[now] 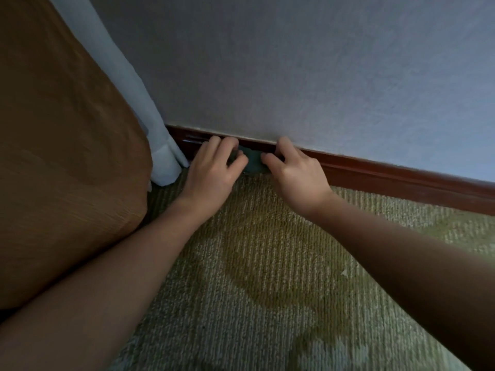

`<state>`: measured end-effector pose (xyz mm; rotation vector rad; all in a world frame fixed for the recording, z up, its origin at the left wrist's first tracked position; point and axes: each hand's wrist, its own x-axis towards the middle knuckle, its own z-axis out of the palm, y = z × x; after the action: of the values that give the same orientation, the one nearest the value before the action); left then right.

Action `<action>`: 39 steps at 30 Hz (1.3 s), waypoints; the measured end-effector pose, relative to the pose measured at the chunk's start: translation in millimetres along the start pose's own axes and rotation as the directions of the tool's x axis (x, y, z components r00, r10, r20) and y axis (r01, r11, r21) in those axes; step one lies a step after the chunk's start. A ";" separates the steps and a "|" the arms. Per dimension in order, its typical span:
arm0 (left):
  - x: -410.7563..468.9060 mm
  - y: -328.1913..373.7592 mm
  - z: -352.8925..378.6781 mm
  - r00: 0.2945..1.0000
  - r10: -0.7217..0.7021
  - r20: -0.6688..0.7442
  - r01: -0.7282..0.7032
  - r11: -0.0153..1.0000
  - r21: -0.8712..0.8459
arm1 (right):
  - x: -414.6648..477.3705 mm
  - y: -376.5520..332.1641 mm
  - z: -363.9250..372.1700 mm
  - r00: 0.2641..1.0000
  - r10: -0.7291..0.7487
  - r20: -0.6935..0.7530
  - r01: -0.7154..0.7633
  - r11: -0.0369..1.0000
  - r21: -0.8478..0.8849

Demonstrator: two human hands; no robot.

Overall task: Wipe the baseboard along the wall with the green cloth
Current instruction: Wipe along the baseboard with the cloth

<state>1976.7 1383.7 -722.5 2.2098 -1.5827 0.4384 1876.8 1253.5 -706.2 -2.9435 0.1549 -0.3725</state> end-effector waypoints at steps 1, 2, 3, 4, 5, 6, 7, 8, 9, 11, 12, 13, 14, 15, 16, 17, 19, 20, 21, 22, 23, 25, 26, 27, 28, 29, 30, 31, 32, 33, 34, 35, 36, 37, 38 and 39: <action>1.4 1.4 1.5 1.000 0.010 -0.004 -0.010 1.000 -0.007 | -3.3 3.5 -0.6 1.000 0.005 -0.009 -0.005 1.000 0.000; 2.8 3.4 3.4 1.000 0.027 -0.004 -0.027 1.000 -0.007 | -7.1 7.5 -1.5 1.000 0.012 -0.021 -0.012 1.000 0.000; 3.9 5.3 6.2 0.999 0.049 -0.002 -0.049 0.999 -0.002 | -11.1 11.4 -2.5 0.999 0.020 -0.033 -0.020 1.000 -0.002; 5.0 7.1 8.8 0.998 0.067 0.001 -0.067 0.998 0.003 | -15.2 14.8 -3.2 0.999 0.026 -0.042 -0.026 1.000 -0.003; 5.2 8.3 10.6 0.998 0.067 0.004 -0.067 0.998 -0.001 | -18.1 17.3 -3.4 0.999 0.027 -0.043 -0.027 1.000 0.000; 4.4 8.7 11.6 0.999 0.046 0.002 -0.046 0.999 -0.011 | -19.4 18.3 -3.2 0.999 0.031 -0.040 -0.031 0.999 0.009; 2.4 7.5 12.3 1.000 0.018 -0.003 -0.018 1.000 -0.021 | -18.5 17.6 -3.3 0.998 0.042 -0.038 -0.041 0.999 0.024; -0.6 5.2 12.3 1.000 -0.014 -0.013 0.014 1.000 -0.028 | -15.5 14.6 -3.0 0.998 0.057 -0.038 -0.055 0.997 0.046; -4.6 2.5 11.4 0.998 -0.060 -0.029 0.059 0.998 -0.033 | -10.8 9.8 -2.5 0.997 0.067 -0.036 -0.064 0.996 0.065; -11.9 -1.9 8.3 0.977 -0.199 -0.080 0.195 0.979 -0.056 | 2.5 -3.4 1.0 0.998 0.064 -0.016 -0.062 0.994 0.088; -13.7 -2.7 6.2 0.957 -0.270 -0.103 0.263 0.962 -0.076 | 8.6 -10.0 3.0 0.998 0.064 -0.003 -0.064 0.993 0.096; -14.9 -2.8 4.2 0.939 -0.321 -0.126 0.312 0.946 -0.092 | 13.3 -15.5 4.8 0.998 0.069 0.006 -0.069 0.992 0.107; -15.1 -2.4 2.5 0.923 -0.354 -0.149 0.342 0.934 -0.101 | 16.1 -18.7 6.1 0.997 0.072 0.004 -0.072 0.990 0.118; -15.2 -2.2 1.3 0.912 -0.372 -0.171 0.359 0.927 -0.104 | 17.8 -20.1 6.9 0.997 0.073 -0.009 -0.071 0.989 0.128; -14.8 -2.2 0.3 0.904 -0.383 -0.190 0.369 0.924 -0.105 | 18.2 -20.4 7.4 0.997 0.072 -0.026 -0.068 0.988 0.136; -13.8 -2.8 -0.2 0.898 -0.388 -0.207 0.374 0.922 -0.105 | 18.2 -20.6 7.8 0.997 0.070 -0.044 -0.063 0.988 0.141; -11.3 -6.2 -0.5 0.888 -0.395 -0.235 0.383 0.919 -0.096 | 21.8 -23.6 9.0 0.997 0.049 -0.067 -0.039 0.989 0.145; -10.0 -7.5 0.1 0.887 -0.396 -0.240 0.385 0.918 -0.092 | 24.8 -25.9 9.6 0.997 0.040 -0.068 -0.030 0.988 0.148; -8.9 -7.9 1.0 0.886 -0.397 -0.241 0.386 0.918 -0.093 | 27.5 -27.9 10.2 0.997 0.035 -0.063 -0.025 0.988 0.153; -8.5 -7.9 2.0 0.882 -0.404 -0.243 0.391 0.915 -0.099 | 29.0 -29.1 10.4 0.998 0.032 -0.056 -0.023 0.988 0.154; -8.4 -7.2 3.5 0.878 -0.411 -0.244 0.396 0.912 -0.111 | 28.5 -28.3 10.0 0.998 0.031 -0.048 -0.024 0.988 0.151; -8.9 -3.8 7.7 0.890 -0.395 -0.229 0.375 0.918 -0.126 | 23.0 -20.4 8.6 0.999 0.029 -0.023 -0.026 0.990 0.141; -9.0 -1.6 9.7 0.907 -0.364 -0.211 0.344 0.931 -0.125 | 18.6 -14.8 7.1 0.999 0.032 -0.009 -0.031 0.991 0.134; -8.7 0.4 11.0 0.926 -0.324 -0.192 0.307 0.945 -0.117 | 14.0 -9.9 5.0 0.999 0.037 0.003 -0.037 0.992 0.125; -8.4 1.6 11.5 0.941 -0.290 -0.177 0.275 0.956 -0.105 | 10.2 -6.7 3.0 0.999 0.041 0.012 -0.042 0.992 0.115; -8.3 1.8 11.4 0.948 -0.270 -0.167 0.258 0.962 -0.091 | 8.6 -5.7 1.7 0.999 0.045 0.023 -0.047 0.993 0.108; -9.2 0.4 10.6 0.949 -0.271 -0.161 0.261 0.962 -0.080 | 9.8 -7.7 1.0 0.998 0.054 0.035 -0.058 0.993 0.102; -11.3 -2.0 9.6 0.942 -0.295 -0.158 0.287 0.955 -0.074 | 13.8 -12.1 0.7 0.996 0.069 0.048 -0.073 0.993 0.092; -14.5 -4.3 8.2 0.925 -0.343 -0.161 0.335 0.939 -0.074 | 19.5 -18.2 1.3 0.995 0.081 0.066 -0.086 0.993 0.079; -17.1 -5.7 7.3 0.899 -0.405 -0.169 0.396 0.914 -0.085 | 25.9 -24.3 2.6 0.994 0.083 0.076 -0.088 0.994 0.064; -18.7 -6.1 7.3 0.868 -0.464 -0.178 0.453 0.886 -0.104 | 31.8 -30.2 3.8 0.994 0.075 0.078 -0.080 0.995 0.053; -18.8 -5.1 8.5 0.842 -0.508 -0.181 0.492 0.861 -0.128 | 35.1 -34.1 3.7 0.994 0.068 0.083 -0.072 0.996 0.050; -18.0 -3.8 10.0 0.830 -0.528 -0.182 0.508 0.849 -0.147 | 35.5 -35.0 2.5 0.995 0.062 0.080 -0.067 0.996 0.053; -17.2 -3.2 10.8 0.835 -0.520 -0.178 0.498 0.853 -0.155 | 32.7 -32.7 1.1 0.996 0.058 0.063 -0.062 0.996 0.058; -16.7 -3.9 11.4 0.862 -0.479 -0.167 0.459 0.877 -0.146 | 27.4 -27.7 0.6 0.998 0.052 0.035 -0.054 0.997 0.059; -17.4 -6.3 11.8 0.901 -0.406 -0.150 0.391 0.912 -0.121 | 21.8 -22.2 0.7 0.999 0.043 0.020 -0.044 0.998 0.052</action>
<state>1977.5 1394.3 -741.7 2.2802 -1.0031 0.4133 1899.7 1272.6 -697.7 -2.8860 0.2034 -0.3375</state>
